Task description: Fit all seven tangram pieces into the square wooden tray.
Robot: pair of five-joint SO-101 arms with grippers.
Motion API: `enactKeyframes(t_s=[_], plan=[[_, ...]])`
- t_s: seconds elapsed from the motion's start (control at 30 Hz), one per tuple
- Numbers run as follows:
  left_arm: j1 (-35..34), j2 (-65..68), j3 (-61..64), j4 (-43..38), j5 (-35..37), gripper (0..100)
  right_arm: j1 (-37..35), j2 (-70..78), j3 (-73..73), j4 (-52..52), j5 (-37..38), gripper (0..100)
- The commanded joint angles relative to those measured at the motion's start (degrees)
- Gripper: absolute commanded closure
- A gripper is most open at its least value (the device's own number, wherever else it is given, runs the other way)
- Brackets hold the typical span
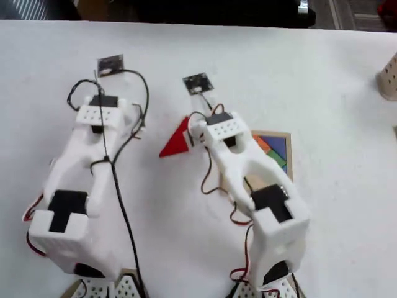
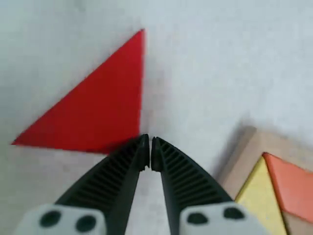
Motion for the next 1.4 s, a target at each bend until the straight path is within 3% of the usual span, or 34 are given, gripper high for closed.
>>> enactKeyframes(t_s=[0.0,0.2,0.43,0.5,0.63,0.8,1.03,1.23,1.37], plan=[[-3.0,-3.8,-0.8,-2.7,-1.1,98,0.7,-9.3,2.1,1.5,0.4,98.1],[-4.4,-3.8,-0.4,-4.1,-1.0,98,3.1,-13.1,9.0,-12.0,-5.6,98.1],[-4.5,-3.8,-0.4,-4.1,-1.0,98,2.2,-0.2,7.5,-33.1,-7.3,98.1],[-4.5,-3.8,-0.4,-4.0,-1.0,98,1.5,3.8,3.0,-30.7,-7.3,98.1],[-4.5,-3.8,-0.4,-4.0,-1.0,98,-0.3,7.3,-6.2,-15.6,-7.1,98.1],[-4.5,-3.8,-0.4,-4.0,-1.0,98,-5.3,7.3,-9.3,-4.1,2.1,98.1],[-4.5,-3.8,-0.4,-4.0,-1.0,98,-8.5,2.7,-7.3,2.9,3.3,98.1],[-4.5,-3.8,-0.4,-4.1,-1.3,98,-12.4,-7.8,3.7,-0.2,3.3,98.1],[-4.5,-3.7,-0.4,-4.0,-1.4,98,-10.5,-19.6,12.8,-1.3,2.8,98.1]])
